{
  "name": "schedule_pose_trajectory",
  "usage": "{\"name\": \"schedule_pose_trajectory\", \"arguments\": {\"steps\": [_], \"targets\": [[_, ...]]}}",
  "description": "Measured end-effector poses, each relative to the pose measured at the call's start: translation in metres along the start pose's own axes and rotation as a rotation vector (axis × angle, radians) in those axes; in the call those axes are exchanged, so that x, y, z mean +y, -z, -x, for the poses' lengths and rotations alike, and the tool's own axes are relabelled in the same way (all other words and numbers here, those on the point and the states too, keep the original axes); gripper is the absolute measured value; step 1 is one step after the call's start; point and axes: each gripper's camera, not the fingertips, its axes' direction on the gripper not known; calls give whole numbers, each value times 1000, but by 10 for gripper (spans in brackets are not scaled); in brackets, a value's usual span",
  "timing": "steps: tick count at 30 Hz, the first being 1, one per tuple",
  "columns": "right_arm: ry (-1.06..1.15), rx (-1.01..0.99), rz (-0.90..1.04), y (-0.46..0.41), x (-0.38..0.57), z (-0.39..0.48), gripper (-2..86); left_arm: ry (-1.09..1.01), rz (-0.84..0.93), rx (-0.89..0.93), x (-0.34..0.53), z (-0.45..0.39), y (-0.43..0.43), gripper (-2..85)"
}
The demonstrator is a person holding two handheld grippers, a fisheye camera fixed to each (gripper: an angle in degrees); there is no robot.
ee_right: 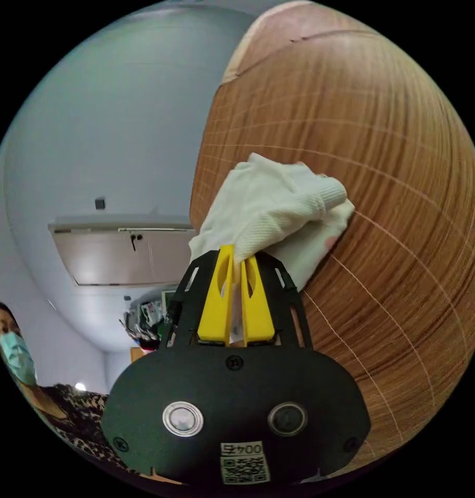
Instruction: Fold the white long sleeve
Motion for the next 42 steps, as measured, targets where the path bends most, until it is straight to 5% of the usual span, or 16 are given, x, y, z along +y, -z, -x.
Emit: {"name": "schedule_pose_trajectory", "arguments": {"steps": [5, 7, 12, 17, 21, 26, 32, 42], "targets": [[33, 318, 119, -32, 28, -8, 53, 11, 53, -180, 36, 18, -11, 63], [-6, 379, 51, -27, 46, 1, 73, 55, -10, -60, 54, 34, -4, 66], [258, 622, -161, -30, 112, 75, 78, 27, -34, -135, 99, 12, 14, 86], [272, 572, 205, -124, 131, 60, 75, 97, -78, -117, 175, 3, 56, 81], [70, 385, 165, -103, 135, 58, 29, -24, -84, -149, 260, -62, 113, 27], [159, 181, 93, -61, 202, 119, -3, -91, -180, -287, 406, -157, 203, 7], [282, 21, 323, -86, 353, 187, -7, -8, -459, -495, 647, -262, 305, 2], [703, -214, 1021, -254, 716, 321, -8, 273, -804, -698, 1041, -321, 362, 1]]}}
